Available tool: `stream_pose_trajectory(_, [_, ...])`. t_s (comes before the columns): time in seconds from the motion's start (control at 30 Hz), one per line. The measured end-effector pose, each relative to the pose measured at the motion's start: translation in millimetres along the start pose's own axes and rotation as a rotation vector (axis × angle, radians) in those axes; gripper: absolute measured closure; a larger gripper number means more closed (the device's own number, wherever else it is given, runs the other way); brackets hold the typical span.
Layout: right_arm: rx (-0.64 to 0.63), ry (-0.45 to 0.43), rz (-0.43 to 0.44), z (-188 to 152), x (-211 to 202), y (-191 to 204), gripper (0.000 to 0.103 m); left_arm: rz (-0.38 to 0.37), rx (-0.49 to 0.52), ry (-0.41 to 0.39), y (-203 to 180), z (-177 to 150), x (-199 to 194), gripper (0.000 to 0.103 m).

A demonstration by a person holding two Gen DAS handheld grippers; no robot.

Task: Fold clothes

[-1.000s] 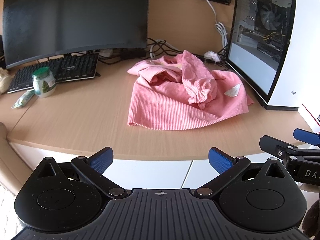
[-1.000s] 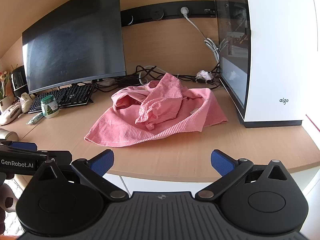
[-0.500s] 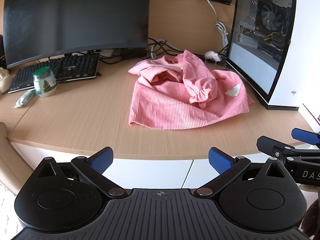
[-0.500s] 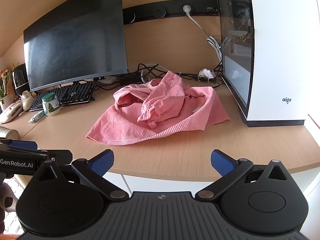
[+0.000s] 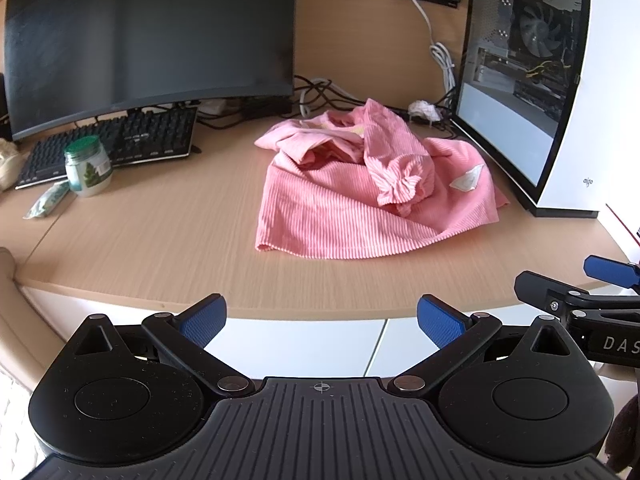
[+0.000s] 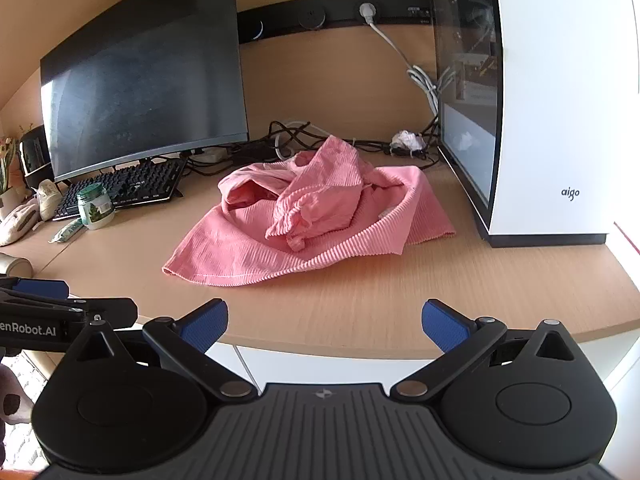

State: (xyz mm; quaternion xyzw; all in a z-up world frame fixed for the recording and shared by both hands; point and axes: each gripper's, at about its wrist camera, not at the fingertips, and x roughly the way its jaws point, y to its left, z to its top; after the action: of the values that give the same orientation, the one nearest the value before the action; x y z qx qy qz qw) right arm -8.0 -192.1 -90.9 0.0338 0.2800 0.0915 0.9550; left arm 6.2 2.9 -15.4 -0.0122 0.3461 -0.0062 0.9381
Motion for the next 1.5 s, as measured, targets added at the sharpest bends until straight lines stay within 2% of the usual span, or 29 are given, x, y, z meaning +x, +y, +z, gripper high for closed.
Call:
stream_pose_trajectory(0.73, [-0.022,0.041,-0.004,2,20,1,0.0,0.0,-0.009,0.033,4,4,17,0.0])
stream_pose_trajectory(1.0, [0.017,0.11,-0.008,2,45,-5,0.0,-0.018,-0.037,0.1,14,9,42,0.0])
stream_pose_trajectory(1.17, [0.067,0.135,-0.063,9,66,-10,0.0,-0.082,-0.067,0.176,30,25,73,0.0])
stream_pose_trajectory(1.4, [0.202,0.141,-0.186,36,99,-17,0.0,-0.21,-0.061,0.234,50,67,128,0.0])
stream_pose_trajectory(1.5, [0.24,0.146,-0.176,55,116,-20,0.0,-0.28,-0.05,0.251,58,86,151,0.0])
